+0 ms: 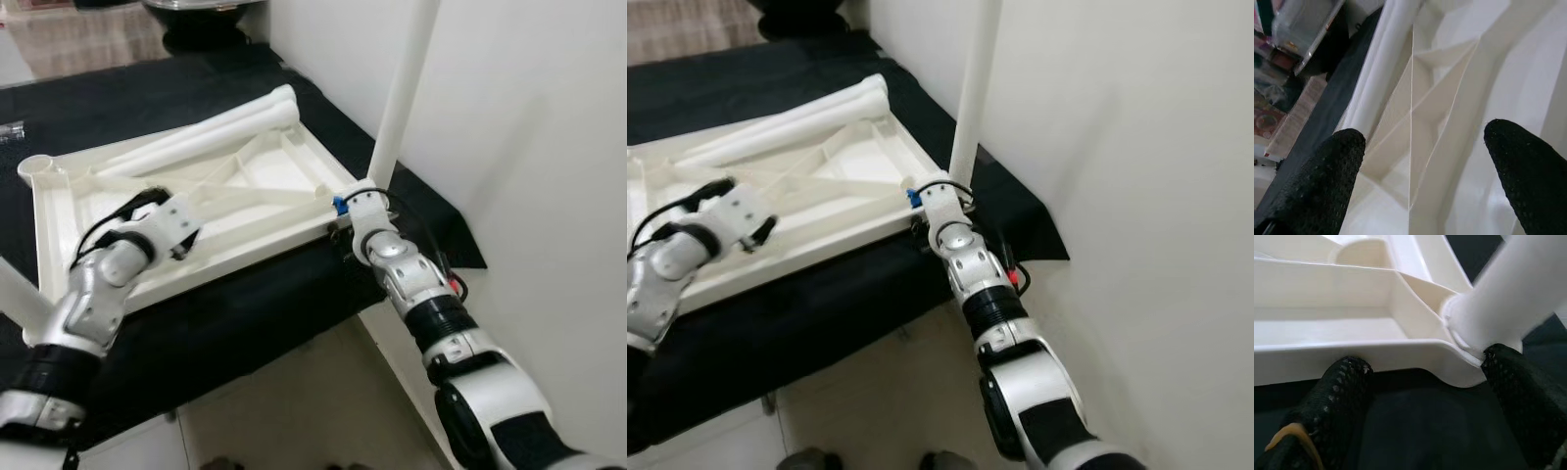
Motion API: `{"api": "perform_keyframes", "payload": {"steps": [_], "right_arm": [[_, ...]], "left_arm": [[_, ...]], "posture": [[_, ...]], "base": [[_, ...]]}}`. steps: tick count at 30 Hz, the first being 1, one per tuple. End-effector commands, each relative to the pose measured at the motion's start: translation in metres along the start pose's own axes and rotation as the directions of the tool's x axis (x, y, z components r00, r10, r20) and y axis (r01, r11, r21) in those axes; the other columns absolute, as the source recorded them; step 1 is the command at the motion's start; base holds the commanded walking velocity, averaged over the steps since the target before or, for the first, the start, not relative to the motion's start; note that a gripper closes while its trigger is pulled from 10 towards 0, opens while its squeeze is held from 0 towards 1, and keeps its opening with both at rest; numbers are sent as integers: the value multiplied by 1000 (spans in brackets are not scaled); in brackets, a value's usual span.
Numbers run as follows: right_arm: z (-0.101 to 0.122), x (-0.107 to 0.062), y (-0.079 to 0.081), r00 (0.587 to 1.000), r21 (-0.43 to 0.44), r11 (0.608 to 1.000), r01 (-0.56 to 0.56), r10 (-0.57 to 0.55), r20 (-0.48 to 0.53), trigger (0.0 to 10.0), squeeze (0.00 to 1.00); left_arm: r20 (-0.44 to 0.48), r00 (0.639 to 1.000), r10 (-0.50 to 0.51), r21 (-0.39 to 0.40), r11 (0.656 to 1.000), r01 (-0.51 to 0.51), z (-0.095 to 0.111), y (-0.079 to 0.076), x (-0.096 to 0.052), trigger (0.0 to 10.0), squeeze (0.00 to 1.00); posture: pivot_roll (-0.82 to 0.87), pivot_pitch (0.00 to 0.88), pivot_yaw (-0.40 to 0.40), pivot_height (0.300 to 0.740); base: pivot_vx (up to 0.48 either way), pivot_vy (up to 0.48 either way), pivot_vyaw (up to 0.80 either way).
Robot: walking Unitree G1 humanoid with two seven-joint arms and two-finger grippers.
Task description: Building children table
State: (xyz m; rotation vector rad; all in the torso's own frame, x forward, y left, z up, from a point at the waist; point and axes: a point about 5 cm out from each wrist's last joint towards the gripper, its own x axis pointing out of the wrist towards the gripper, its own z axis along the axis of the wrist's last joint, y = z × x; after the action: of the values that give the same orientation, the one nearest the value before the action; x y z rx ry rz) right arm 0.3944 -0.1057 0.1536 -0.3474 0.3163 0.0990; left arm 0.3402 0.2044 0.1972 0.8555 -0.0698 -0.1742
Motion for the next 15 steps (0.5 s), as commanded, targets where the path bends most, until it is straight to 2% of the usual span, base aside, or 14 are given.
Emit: {"api": "perform_keyframes", "payload": {"steps": [1,3,4,7,9,11,15], "right_arm": [[8,3,-12,998,26,998,59,-60,33,10000,0],[15,4,-18,995,55,995,84,-87,56,10000,0],[26,5,-27,988,97,989,113,-122,93,10000,0],[31,5,-33,983,124,984,129,-143,114,10000,0],[40,5,-37,974,189,973,131,-162,156,10000,0],[45,5,-39,969,193,972,135,-170,177,10000,0],[57,4,-45,956,231,964,131,-185,230,10000,0]], "left_arm": [[33,999,24,-30,999,-23,10,-1,0,10000,0],[52,998,22,-34,999,-20,14,-5,0,10000,0],[62,998,14,-37,999,-12,17,-10,0,10000,0],[65,998,10,-46,999,-7,19,-12,0,10000,0],[86,996,10,-57,998,-5,25,-15,-1,10000,0],[98,995,11,-68,998,-4,28,-17,-2,10000,0],[140,990,25,-159,987,-3,40,-29,-9,10000,0]], "posture": [[73,158,-110,740],[75,157,-109,740],[73,157,-109,740],[74,156,-109,740],[80,154,-105,740],[83,152,-105,740],[85,139,-105,740]], "base": [[0,0,0],[0,0,0],[0,0,0],[0,0,0],[0,0,0],[0,0,0],[0,0,0]]}}
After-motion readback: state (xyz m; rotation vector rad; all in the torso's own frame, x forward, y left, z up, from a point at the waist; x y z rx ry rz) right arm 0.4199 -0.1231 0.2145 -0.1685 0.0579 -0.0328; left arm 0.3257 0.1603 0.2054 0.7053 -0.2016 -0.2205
